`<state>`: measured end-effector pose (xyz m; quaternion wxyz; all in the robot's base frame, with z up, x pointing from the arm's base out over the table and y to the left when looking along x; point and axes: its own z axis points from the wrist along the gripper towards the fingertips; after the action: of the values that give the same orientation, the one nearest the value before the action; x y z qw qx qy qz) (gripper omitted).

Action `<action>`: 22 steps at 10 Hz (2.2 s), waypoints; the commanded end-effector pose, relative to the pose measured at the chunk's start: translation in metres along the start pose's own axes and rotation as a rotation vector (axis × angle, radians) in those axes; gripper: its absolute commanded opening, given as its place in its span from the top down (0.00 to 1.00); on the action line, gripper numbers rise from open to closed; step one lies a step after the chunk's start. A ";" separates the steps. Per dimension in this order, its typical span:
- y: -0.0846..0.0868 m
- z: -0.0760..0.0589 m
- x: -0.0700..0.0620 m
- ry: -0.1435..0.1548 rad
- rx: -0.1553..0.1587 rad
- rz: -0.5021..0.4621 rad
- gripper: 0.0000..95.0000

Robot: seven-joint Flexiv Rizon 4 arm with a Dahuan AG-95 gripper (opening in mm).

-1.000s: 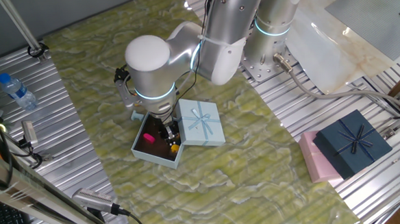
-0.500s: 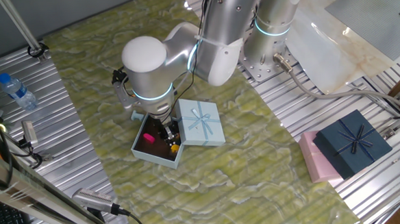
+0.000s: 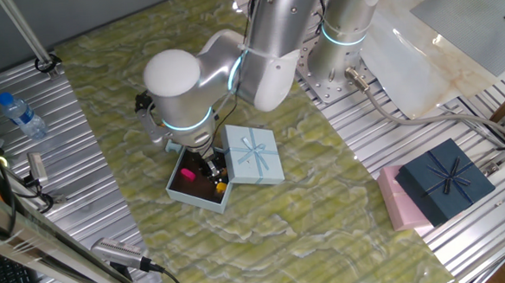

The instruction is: Take everything out of the gift box

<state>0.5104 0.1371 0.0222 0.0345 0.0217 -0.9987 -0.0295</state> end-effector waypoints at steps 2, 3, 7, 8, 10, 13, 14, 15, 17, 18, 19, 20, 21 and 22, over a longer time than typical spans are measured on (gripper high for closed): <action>0.000 0.000 0.001 0.006 0.011 -0.032 0.60; 0.000 0.000 0.001 0.006 0.013 -0.041 0.60; 0.000 0.000 0.001 0.006 0.016 -0.055 0.80; 0.000 0.000 0.001 0.006 0.018 -0.055 0.80; 0.000 0.000 0.001 0.006 0.017 -0.054 1.00; 0.000 0.000 0.001 0.011 0.018 -0.034 1.00; 0.000 0.000 0.001 0.010 0.030 -0.038 1.00; 0.000 0.000 0.001 0.010 0.039 -0.046 1.00; 0.000 0.000 0.001 0.007 0.039 -0.055 1.00; 0.000 0.000 0.001 0.007 0.041 -0.063 1.00; 0.000 0.000 0.001 0.003 0.042 -0.076 0.80; 0.000 0.000 0.001 0.002 0.039 -0.083 0.80; 0.000 0.000 0.001 0.000 0.041 -0.102 0.80; 0.000 0.000 0.001 -0.019 0.044 -0.133 0.80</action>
<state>0.5095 0.1373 0.0224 0.0306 0.0824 -0.9961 -0.0114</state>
